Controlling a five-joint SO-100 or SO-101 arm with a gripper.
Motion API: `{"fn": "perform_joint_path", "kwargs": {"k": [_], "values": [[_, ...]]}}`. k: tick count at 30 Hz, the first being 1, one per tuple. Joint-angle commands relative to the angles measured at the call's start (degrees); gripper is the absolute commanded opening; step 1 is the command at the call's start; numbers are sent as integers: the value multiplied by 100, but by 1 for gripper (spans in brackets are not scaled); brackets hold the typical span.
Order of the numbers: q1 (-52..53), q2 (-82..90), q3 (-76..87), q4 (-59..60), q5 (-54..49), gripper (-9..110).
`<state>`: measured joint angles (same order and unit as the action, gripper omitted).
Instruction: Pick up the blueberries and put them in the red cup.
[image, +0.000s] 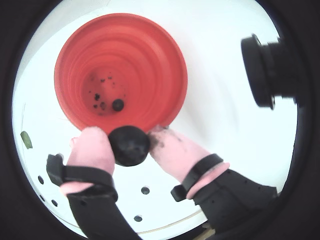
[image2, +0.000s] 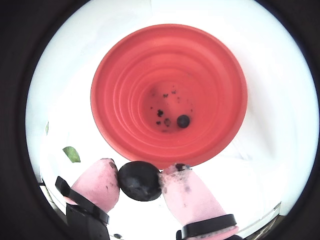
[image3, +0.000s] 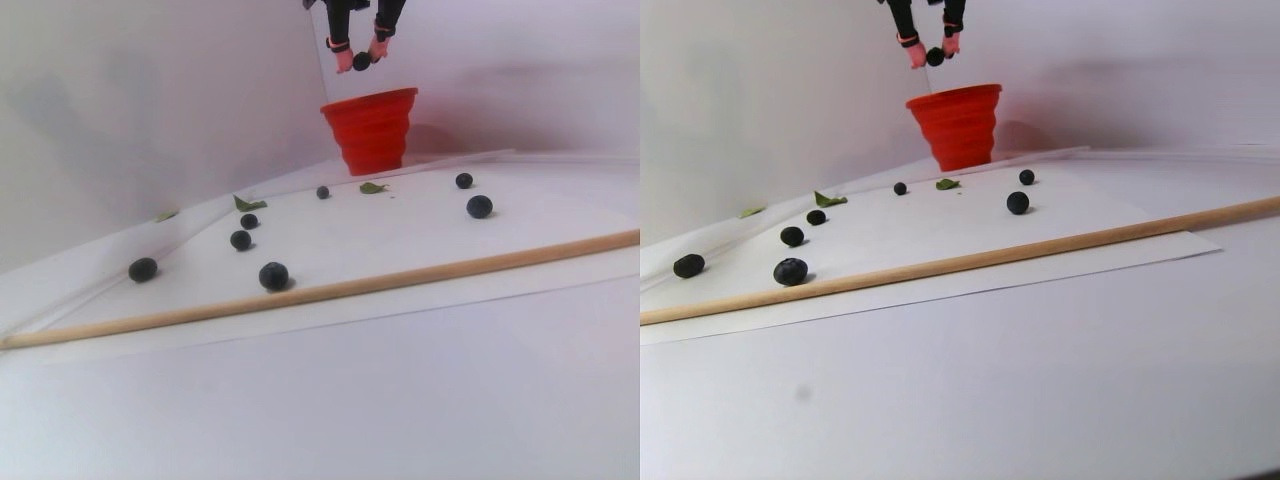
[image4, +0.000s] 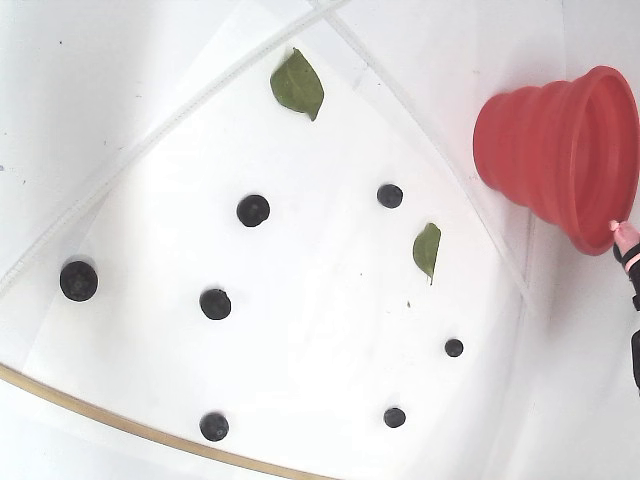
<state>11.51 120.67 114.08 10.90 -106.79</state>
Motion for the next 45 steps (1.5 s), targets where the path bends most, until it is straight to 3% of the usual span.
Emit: {"fn": "perform_joint_path", "kwargs": {"k": [1, 24, 45], "values": [[-88, 18, -686, -62, 53, 16], [26, -879, -1239, -729, 185, 17], [-35, -352, -896, -624, 211, 19]]}}
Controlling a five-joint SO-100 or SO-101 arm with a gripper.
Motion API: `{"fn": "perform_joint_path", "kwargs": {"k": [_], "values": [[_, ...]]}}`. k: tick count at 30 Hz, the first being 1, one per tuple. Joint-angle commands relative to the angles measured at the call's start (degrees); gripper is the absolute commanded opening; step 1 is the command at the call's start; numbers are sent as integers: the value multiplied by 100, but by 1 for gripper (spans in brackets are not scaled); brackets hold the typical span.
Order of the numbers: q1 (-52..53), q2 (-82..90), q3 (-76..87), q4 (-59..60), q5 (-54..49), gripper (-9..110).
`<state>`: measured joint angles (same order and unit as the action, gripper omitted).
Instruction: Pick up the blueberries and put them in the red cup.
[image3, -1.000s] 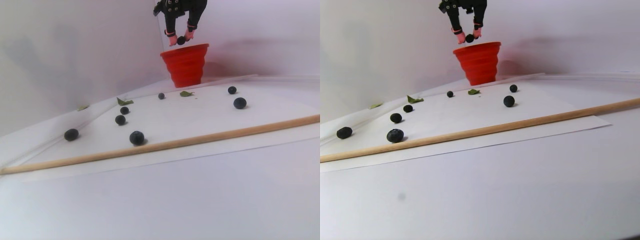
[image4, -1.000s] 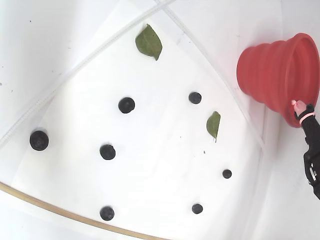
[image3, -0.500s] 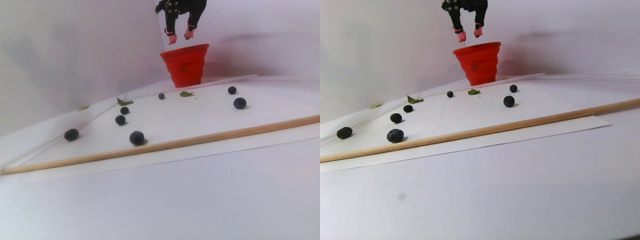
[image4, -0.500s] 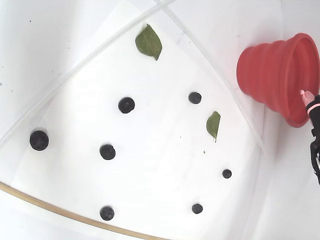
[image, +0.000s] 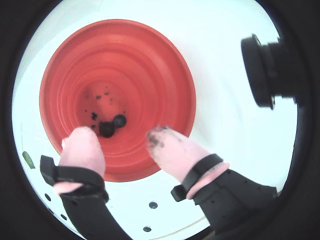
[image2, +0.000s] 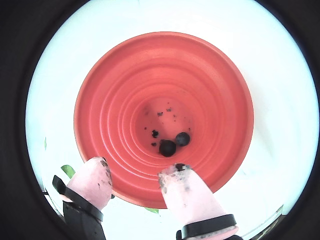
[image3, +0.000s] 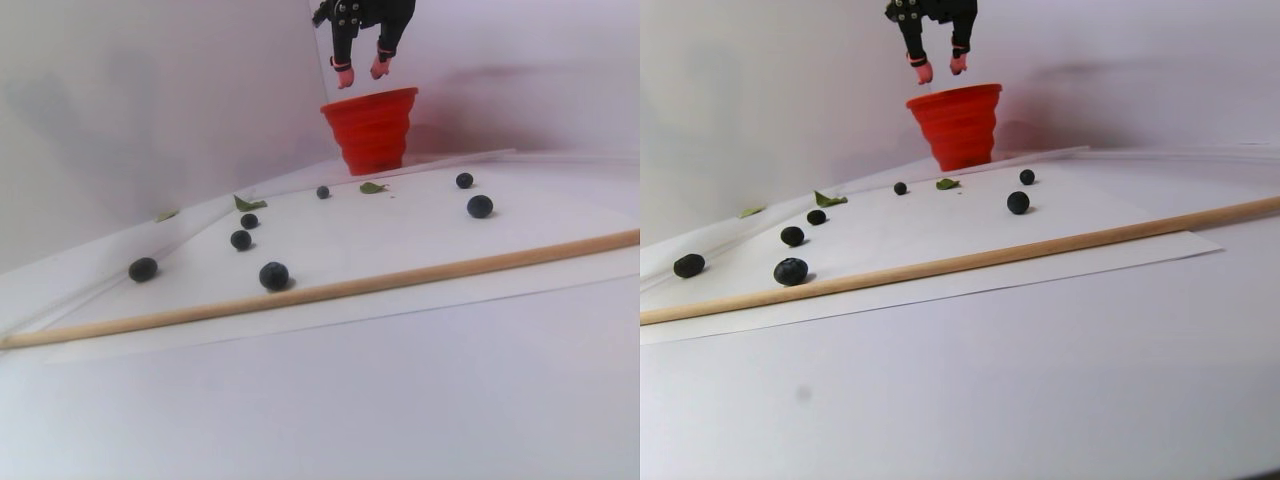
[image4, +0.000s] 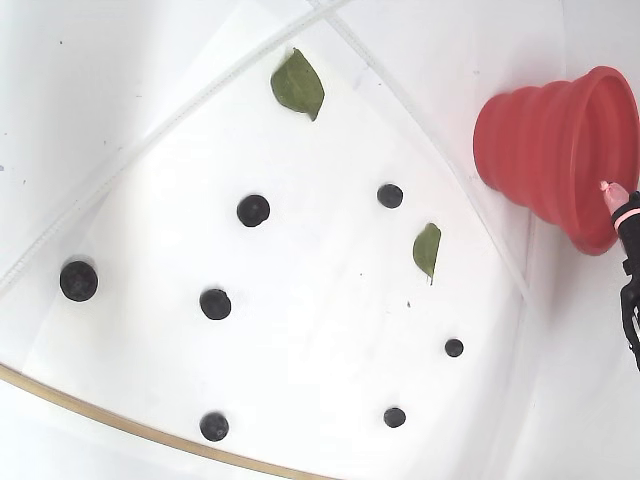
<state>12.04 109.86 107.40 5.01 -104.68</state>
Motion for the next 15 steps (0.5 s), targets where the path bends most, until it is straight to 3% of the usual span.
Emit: {"fn": "perform_joint_path", "kwargs": {"k": [1, 15], "values": [[-105, 773, -185, -18, -9, 19], [-316, 1318, 185, 413, 9, 19]]}}
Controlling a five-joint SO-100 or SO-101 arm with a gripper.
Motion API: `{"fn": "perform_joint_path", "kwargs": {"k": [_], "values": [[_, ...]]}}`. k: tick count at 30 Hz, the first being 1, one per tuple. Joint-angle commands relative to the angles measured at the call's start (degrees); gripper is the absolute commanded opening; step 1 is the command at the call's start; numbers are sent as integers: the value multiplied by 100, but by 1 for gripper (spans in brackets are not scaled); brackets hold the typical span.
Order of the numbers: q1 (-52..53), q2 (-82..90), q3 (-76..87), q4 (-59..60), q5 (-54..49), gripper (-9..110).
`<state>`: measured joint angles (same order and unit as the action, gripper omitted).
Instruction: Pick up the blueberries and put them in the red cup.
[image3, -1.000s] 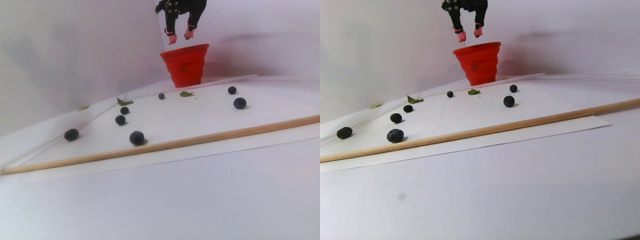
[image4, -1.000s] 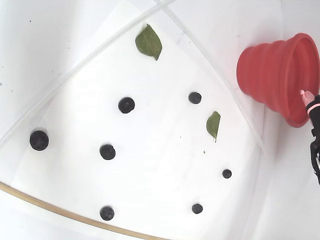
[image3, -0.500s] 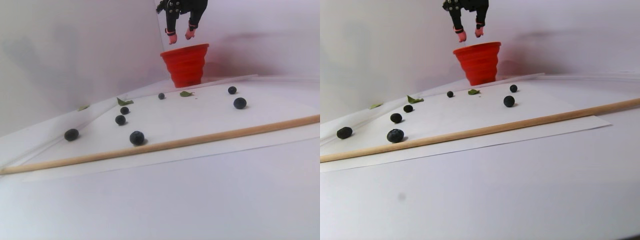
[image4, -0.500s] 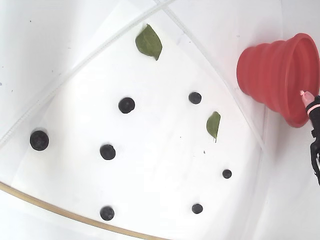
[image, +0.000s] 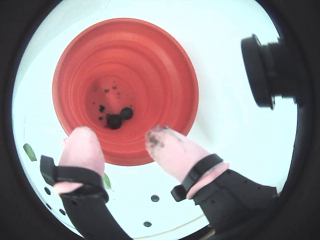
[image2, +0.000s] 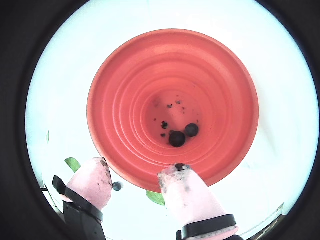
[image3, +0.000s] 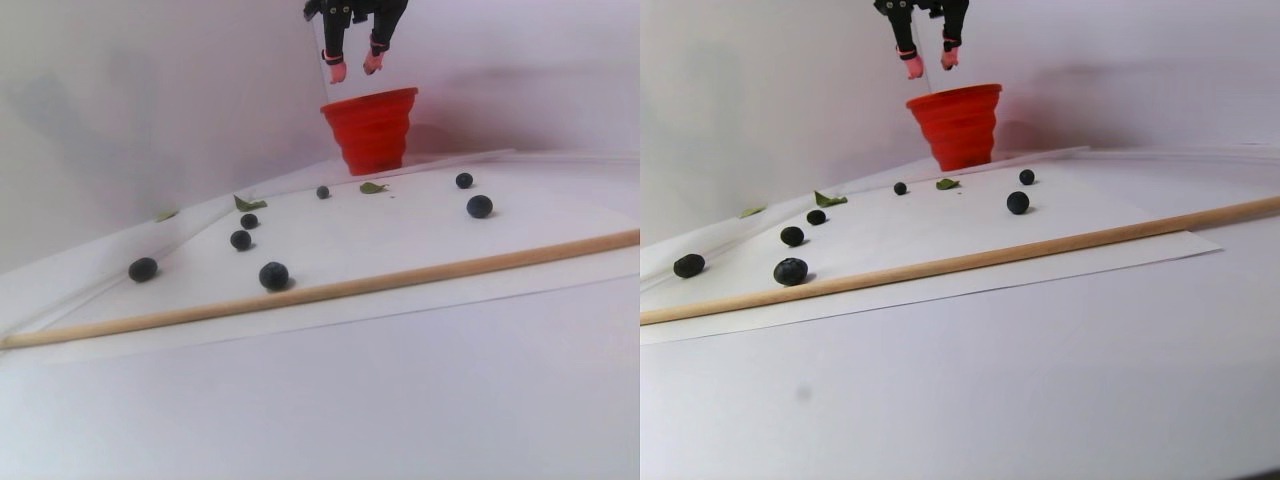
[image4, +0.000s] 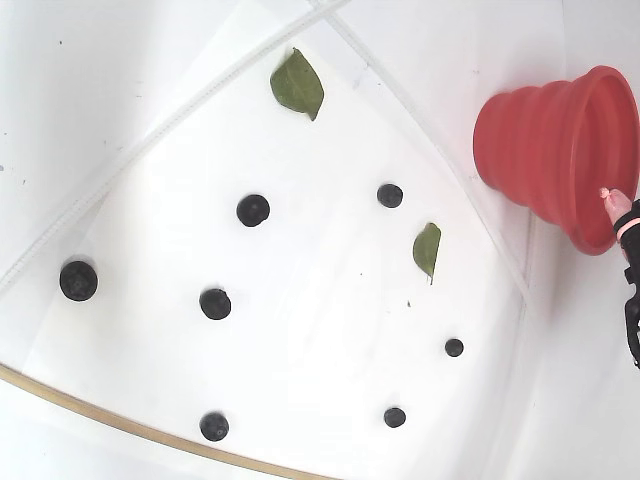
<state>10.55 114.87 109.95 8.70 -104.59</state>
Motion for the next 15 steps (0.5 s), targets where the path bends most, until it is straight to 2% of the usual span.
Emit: {"fn": "perform_joint_path", "kwargs": {"k": [1, 15], "values": [[-185, 835, -35, 44, -9, 19], [-483, 1195, 562, 149, -158, 19]]}}
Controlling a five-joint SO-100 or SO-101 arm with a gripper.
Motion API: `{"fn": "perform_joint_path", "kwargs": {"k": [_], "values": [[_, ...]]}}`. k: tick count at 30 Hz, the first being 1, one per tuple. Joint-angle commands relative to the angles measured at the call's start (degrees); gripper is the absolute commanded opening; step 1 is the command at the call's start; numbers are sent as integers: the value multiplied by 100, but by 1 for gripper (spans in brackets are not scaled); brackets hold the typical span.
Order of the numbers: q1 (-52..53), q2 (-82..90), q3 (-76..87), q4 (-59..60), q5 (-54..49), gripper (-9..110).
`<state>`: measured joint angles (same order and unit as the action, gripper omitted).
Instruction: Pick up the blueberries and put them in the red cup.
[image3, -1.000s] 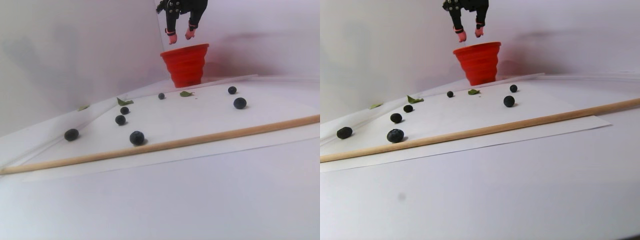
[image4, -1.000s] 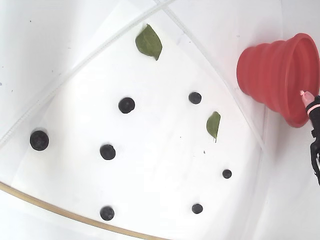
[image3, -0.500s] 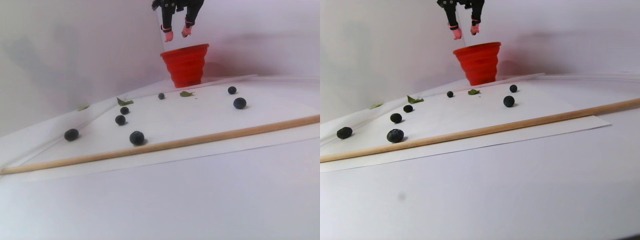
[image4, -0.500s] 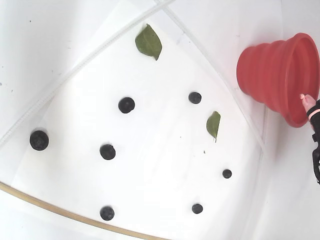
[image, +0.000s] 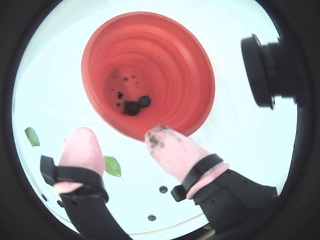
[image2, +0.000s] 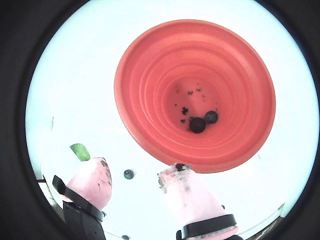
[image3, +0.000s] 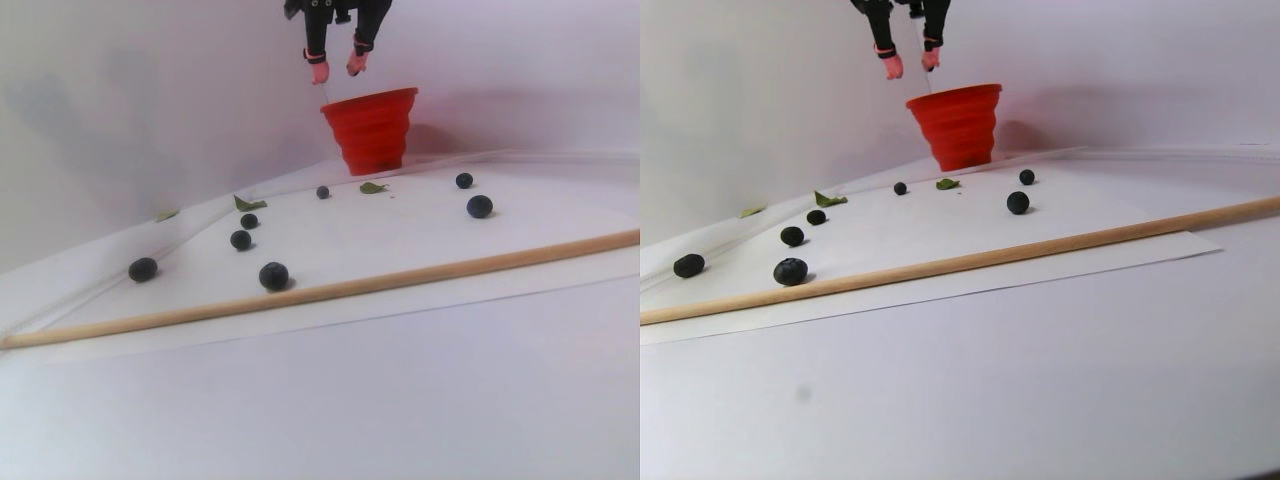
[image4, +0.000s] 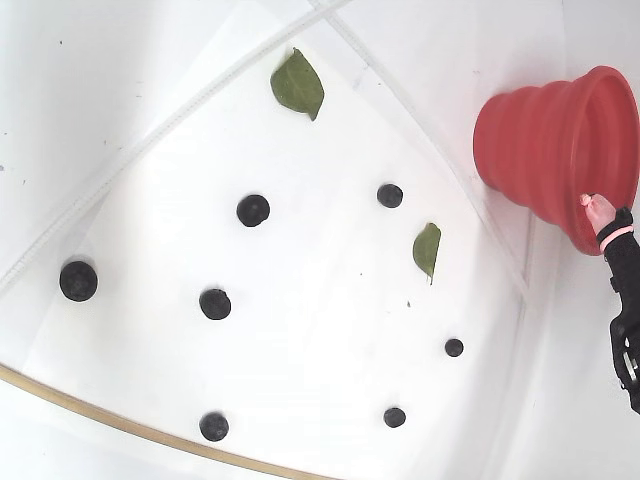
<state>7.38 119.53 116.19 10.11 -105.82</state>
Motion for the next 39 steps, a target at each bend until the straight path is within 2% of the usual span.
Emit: {"fn": "perform_joint_path", "kwargs": {"k": [1, 18, 39], "values": [[-193, 729, -35, 9, -53, 19], [-457, 976, 677, -97, -229, 18], [-580, 773, 1494, -844, -396, 18]]}}
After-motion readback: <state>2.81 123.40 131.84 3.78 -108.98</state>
